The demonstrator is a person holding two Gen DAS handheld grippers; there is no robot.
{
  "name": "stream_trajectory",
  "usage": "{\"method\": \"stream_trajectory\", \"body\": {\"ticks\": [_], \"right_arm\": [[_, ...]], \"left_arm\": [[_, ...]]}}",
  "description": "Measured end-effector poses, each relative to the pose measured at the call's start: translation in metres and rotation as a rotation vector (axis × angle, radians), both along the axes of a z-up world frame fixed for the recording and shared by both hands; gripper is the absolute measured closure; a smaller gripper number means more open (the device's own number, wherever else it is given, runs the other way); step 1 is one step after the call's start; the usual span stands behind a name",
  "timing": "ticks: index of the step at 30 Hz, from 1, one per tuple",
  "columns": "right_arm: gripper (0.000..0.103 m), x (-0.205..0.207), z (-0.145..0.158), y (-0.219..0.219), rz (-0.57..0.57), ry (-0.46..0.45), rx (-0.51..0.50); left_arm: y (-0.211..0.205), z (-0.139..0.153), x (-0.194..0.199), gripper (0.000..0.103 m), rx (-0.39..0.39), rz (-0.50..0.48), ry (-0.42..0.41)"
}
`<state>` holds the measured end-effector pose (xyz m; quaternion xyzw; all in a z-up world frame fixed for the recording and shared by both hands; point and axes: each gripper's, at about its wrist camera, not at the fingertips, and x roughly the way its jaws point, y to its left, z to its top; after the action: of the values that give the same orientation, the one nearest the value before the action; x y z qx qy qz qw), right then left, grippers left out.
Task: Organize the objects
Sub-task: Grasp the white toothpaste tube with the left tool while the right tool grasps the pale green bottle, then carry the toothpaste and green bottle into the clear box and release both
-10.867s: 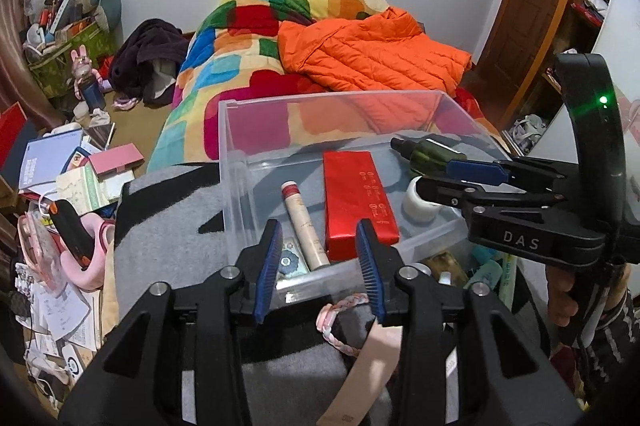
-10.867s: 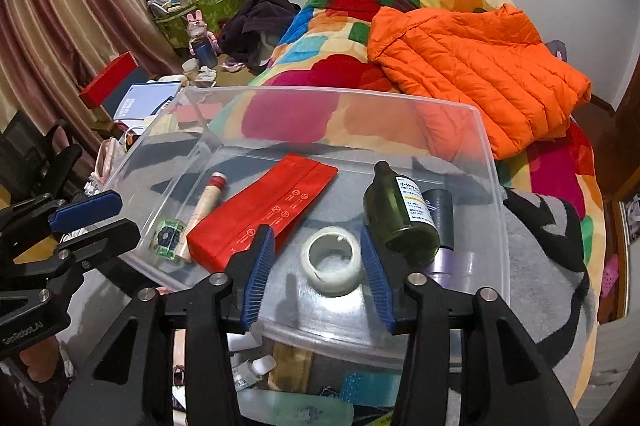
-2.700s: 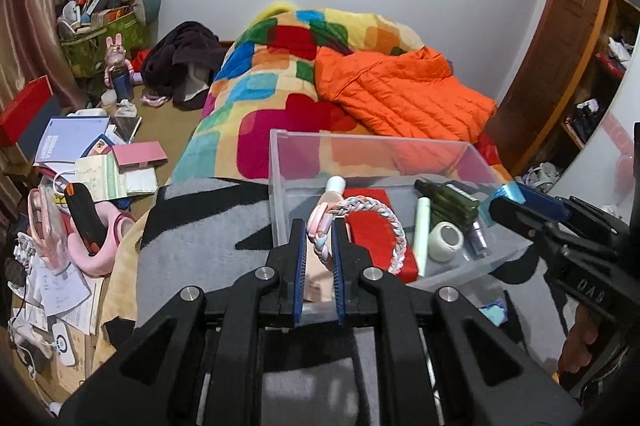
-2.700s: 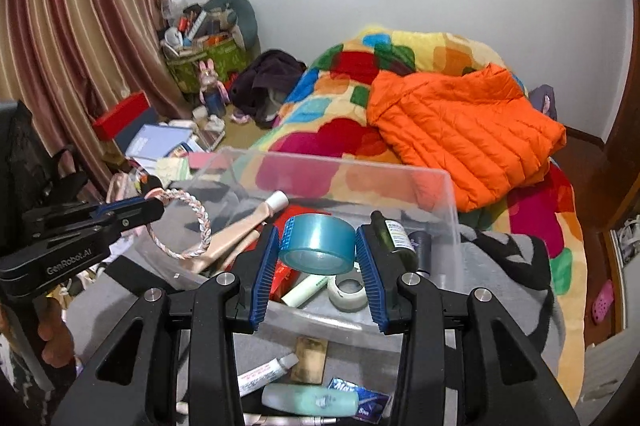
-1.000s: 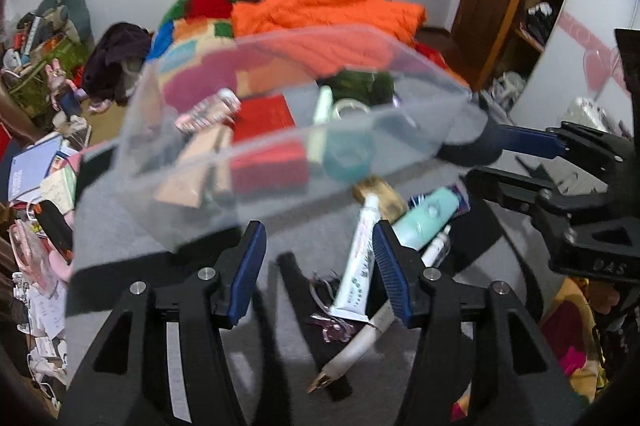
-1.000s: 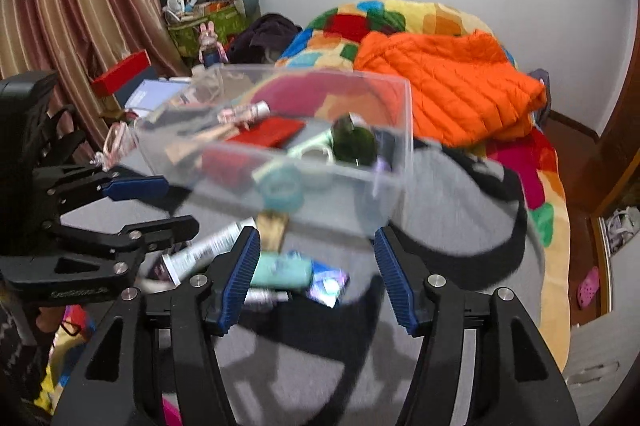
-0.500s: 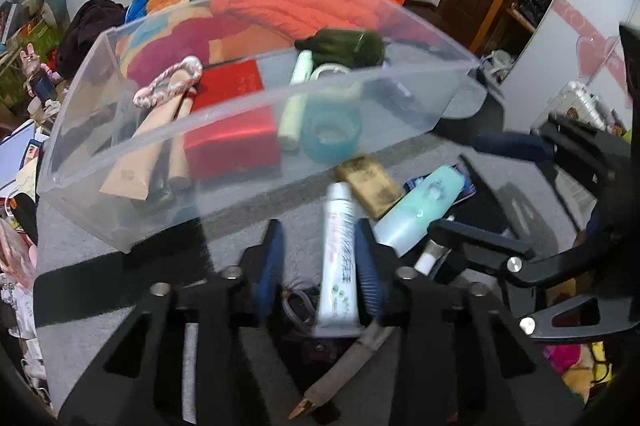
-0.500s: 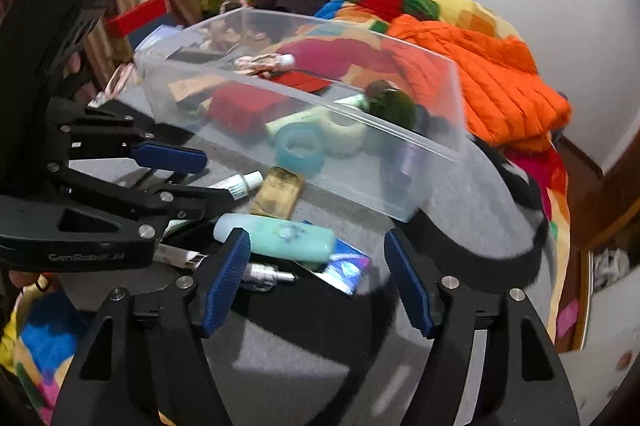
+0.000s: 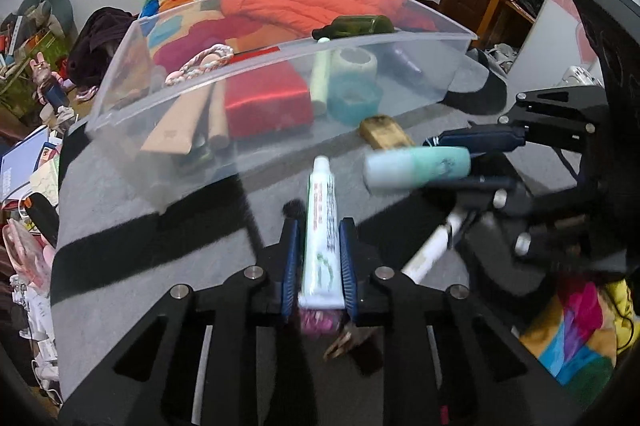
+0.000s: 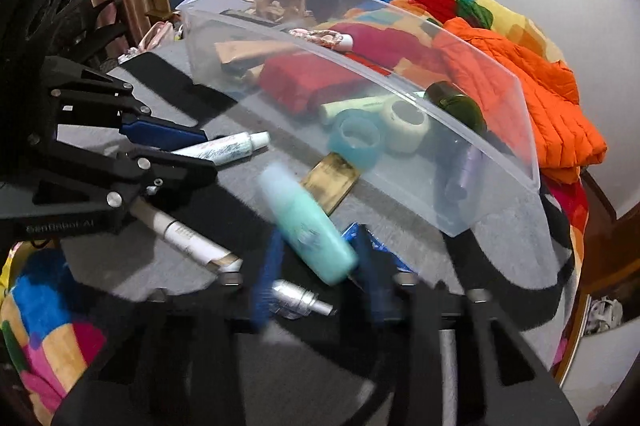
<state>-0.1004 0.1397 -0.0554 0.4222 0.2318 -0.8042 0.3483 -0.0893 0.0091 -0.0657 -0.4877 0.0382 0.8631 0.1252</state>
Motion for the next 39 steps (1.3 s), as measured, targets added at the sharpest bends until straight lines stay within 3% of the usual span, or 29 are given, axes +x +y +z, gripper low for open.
{"method": "stream_trajectory", "body": {"ticks": [3, 12, 17, 18, 24, 31, 35, 39], "right_arm": [[0.087, 0.007, 0.002, 0.000, 0.023, -0.036, -0.016], [0.083, -0.003, -0.003, -0.015, 0.002, -0.057, -0.003], [0.084, -0.006, -0.005, -0.014, -0.021, -0.063, -0.046], [0.086, -0.004, -0.005, -0.013, -0.024, -0.059, -0.057], [0.087, 0.002, -0.002, 0.001, -0.082, -0.074, -0.135], [0.087, -0.001, 0.028, 0.027, -0.158, -0.065, -0.279], [0.087, -0.002, 0.049, 0.034, -0.188, -0.016, -0.322], [0.087, -0.006, 0.069, 0.039, -0.216, 0.029, -0.363]], "left_arm": [[-0.001, 0.001, 0.008, 0.083, -0.015, -0.011, 0.005], [0.002, 0.001, -0.010, 0.080, -0.020, -0.002, -0.003], [0.007, 0.000, -0.024, 0.083, -0.027, 0.016, 0.007], [0.009, 0.001, -0.022, 0.088, -0.036, 0.016, 0.019], [0.005, 0.003, -0.003, 0.087, -0.041, 0.030, 0.060], [-0.017, 0.034, 0.015, 0.087, 0.111, 0.077, 0.109], [-0.025, 0.057, 0.018, 0.087, 0.133, 0.105, 0.170], [-0.028, 0.079, 0.017, 0.087, 0.105, 0.136, 0.240]]}}
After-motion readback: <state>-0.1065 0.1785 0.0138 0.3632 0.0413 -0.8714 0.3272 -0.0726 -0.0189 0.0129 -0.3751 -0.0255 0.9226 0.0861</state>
